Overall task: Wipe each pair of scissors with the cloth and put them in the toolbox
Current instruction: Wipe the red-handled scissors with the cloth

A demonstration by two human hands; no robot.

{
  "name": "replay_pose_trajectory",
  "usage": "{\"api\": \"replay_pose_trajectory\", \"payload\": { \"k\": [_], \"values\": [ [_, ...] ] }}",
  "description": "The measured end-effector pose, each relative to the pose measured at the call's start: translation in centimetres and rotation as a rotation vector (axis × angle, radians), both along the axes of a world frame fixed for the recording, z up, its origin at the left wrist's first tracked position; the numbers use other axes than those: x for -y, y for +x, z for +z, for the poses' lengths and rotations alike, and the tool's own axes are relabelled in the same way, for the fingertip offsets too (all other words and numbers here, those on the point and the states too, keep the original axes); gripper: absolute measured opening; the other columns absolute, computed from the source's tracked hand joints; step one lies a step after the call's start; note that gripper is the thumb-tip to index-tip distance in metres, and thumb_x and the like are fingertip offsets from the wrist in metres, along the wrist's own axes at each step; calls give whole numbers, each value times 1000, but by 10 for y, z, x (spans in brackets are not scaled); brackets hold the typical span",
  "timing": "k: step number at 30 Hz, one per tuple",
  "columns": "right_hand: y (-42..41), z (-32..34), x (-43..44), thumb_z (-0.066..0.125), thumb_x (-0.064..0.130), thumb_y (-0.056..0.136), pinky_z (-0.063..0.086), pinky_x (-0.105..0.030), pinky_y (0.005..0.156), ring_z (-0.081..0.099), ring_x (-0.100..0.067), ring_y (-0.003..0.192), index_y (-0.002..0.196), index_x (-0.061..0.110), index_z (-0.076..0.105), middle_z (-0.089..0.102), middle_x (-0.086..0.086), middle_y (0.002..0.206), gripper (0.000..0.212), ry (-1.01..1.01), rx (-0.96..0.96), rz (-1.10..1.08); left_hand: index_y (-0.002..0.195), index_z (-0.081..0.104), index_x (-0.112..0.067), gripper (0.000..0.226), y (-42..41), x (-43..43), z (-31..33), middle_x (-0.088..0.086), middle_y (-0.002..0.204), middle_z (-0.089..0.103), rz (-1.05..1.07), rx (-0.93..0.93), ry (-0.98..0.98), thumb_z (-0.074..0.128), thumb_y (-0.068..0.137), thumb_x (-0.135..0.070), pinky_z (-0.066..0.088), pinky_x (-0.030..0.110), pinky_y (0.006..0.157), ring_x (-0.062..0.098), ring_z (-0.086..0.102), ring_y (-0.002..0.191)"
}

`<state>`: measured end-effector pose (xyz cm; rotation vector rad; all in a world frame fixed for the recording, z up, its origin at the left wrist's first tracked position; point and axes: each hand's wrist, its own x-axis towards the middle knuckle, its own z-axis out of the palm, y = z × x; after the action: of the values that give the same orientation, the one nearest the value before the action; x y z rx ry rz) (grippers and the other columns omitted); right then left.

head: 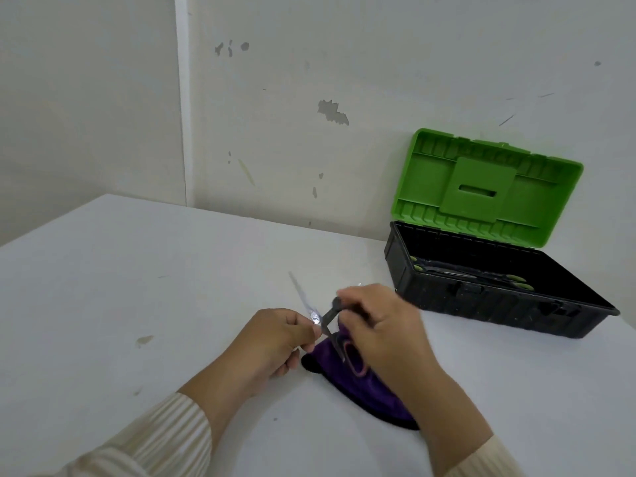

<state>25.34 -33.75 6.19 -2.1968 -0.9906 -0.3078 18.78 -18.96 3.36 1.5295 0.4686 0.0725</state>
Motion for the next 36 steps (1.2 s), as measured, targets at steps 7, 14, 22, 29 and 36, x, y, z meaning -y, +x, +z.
{"api": "replay_pose_trajectory", "payload": {
  "k": [7, 14, 22, 29, 36],
  "values": [
    [4, -10, -14, 58, 10, 85, 40, -9, 68, 55, -12, 78, 90, 13, 72, 61, -4, 91, 15, -18, 23, -23, 66, 63, -5, 20, 2, 5, 1, 6, 55, 57, 49, 95, 85, 67, 84, -12, 26, 15, 35, 9, 35, 32],
    [13, -3, -11, 50, 4, 90, 49, -30, 78, 60, -26, 87, 89, 3, 69, 59, -11, 89, 19, -130, 4, -113, 57, 58, -9, 27, 3, 10, -1, -5, 42, 51, 35, 110, 156, 66, 83, -10, 27, 13, 35, 3, 34, 28],
    [15, -12, -7, 60, 5, 84, 41, -7, 71, 61, -18, 82, 85, 8, 72, 62, -8, 91, 12, 38, -23, -198, 55, 58, -11, 29, 2, 10, -1, -8, 42, 52, 29, 113, 186, 67, 83, -12, 28, 15, 37, 4, 34, 29],
    [22, -15, -4, 62, 8, 82, 36, -3, 71, 57, -12, 82, 77, 20, 72, 61, -1, 87, 17, 91, -100, -210, 61, 60, -8, 24, 0, 8, 0, -6, 44, 53, 2, 103, 177, 67, 84, -12, 28, 16, 36, 6, 33, 31],
    [23, -7, 21, 59, 8, 84, 50, -18, 74, 63, -9, 87, 74, 31, 72, 64, 3, 98, 28, 353, -508, -122, 67, 61, -6, 21, 0, 3, 1, 5, 54, 53, 25, 62, 52, 68, 84, -17, 23, 18, 40, 15, 33, 39]
  ]
}}
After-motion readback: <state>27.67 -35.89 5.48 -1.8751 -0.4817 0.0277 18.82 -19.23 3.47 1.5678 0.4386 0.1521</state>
